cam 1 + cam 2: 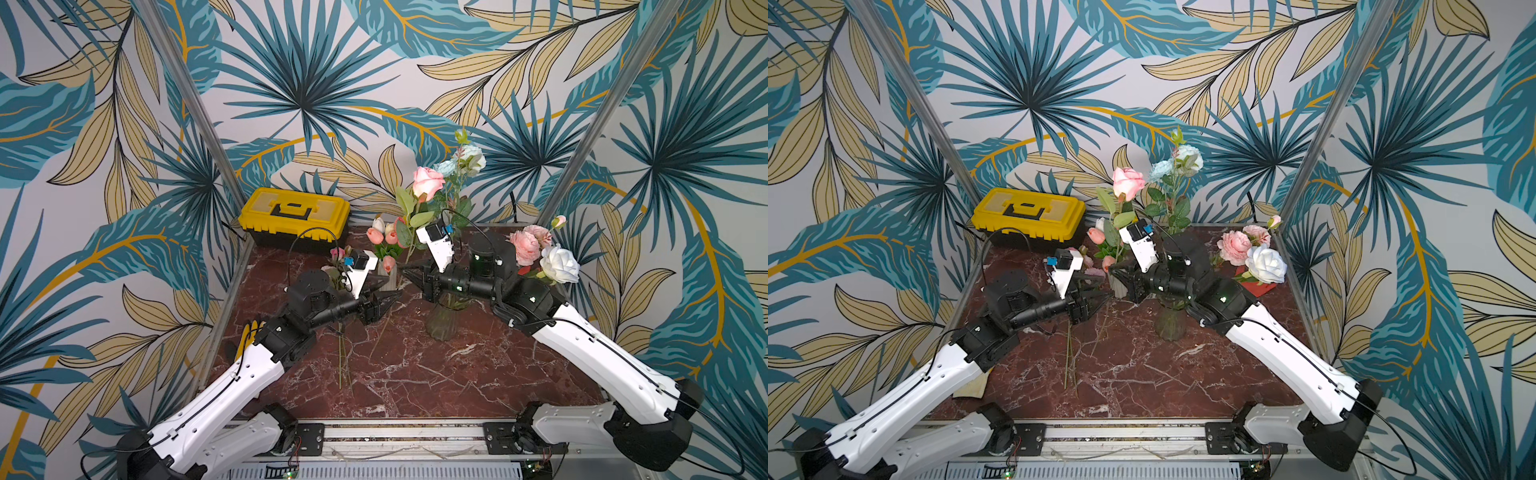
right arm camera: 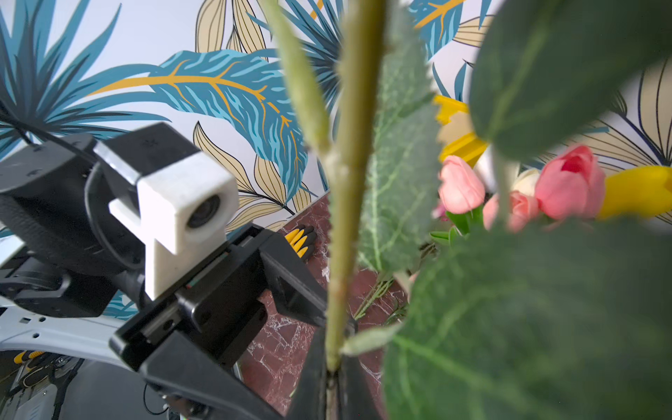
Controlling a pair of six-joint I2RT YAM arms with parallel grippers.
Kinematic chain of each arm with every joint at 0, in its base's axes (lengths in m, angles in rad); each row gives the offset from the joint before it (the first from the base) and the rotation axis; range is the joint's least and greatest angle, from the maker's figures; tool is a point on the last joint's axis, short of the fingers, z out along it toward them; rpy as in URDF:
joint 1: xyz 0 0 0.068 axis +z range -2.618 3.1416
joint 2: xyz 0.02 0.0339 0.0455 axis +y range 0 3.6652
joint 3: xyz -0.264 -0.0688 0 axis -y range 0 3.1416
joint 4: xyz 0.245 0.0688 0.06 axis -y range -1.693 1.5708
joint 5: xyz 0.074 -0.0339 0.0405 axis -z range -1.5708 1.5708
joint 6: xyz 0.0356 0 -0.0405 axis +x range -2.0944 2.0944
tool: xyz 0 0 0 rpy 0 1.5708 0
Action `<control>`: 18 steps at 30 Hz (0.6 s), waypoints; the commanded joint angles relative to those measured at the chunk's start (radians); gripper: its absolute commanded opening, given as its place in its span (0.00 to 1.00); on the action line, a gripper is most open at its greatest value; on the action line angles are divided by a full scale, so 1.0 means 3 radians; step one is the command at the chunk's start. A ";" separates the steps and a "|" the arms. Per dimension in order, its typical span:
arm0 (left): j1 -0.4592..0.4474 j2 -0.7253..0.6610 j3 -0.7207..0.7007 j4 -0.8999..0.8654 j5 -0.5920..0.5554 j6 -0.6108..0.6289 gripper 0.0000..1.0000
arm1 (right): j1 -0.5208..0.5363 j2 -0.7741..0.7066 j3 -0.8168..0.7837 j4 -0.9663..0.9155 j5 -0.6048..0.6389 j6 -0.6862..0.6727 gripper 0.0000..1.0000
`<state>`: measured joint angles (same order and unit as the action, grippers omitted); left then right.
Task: Pick out pink flowers from the vase
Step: Place the flower at the center of the board.
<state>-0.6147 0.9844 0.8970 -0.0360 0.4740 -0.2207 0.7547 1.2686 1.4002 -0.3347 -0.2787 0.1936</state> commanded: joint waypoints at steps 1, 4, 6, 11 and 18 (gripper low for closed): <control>-0.0011 -0.0004 0.0127 0.0141 0.0182 0.0091 0.50 | 0.0024 -0.0013 -0.0029 0.0141 -0.0081 -0.0011 0.00; -0.0012 0.0001 0.0114 0.0144 0.0224 0.0141 0.34 | 0.0026 0.0014 -0.0007 0.0145 -0.0118 0.0003 0.00; -0.0011 0.0001 0.0100 0.0149 0.0220 0.0158 0.22 | 0.0033 0.0043 0.0030 0.0121 -0.0120 0.0018 0.00; -0.0011 -0.0013 0.0061 0.0162 0.0247 0.0188 0.13 | 0.0036 0.0111 0.0058 0.0112 -0.0168 0.0025 0.00; -0.0012 -0.0065 -0.0001 0.0156 0.0187 0.0177 0.00 | 0.0059 0.0177 0.0113 0.0120 -0.0176 0.0072 0.00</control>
<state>-0.6136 0.9855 0.8974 -0.0162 0.5201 -0.1696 0.7620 1.2987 1.4170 -0.3195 -0.3168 0.2024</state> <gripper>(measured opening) 0.060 0.073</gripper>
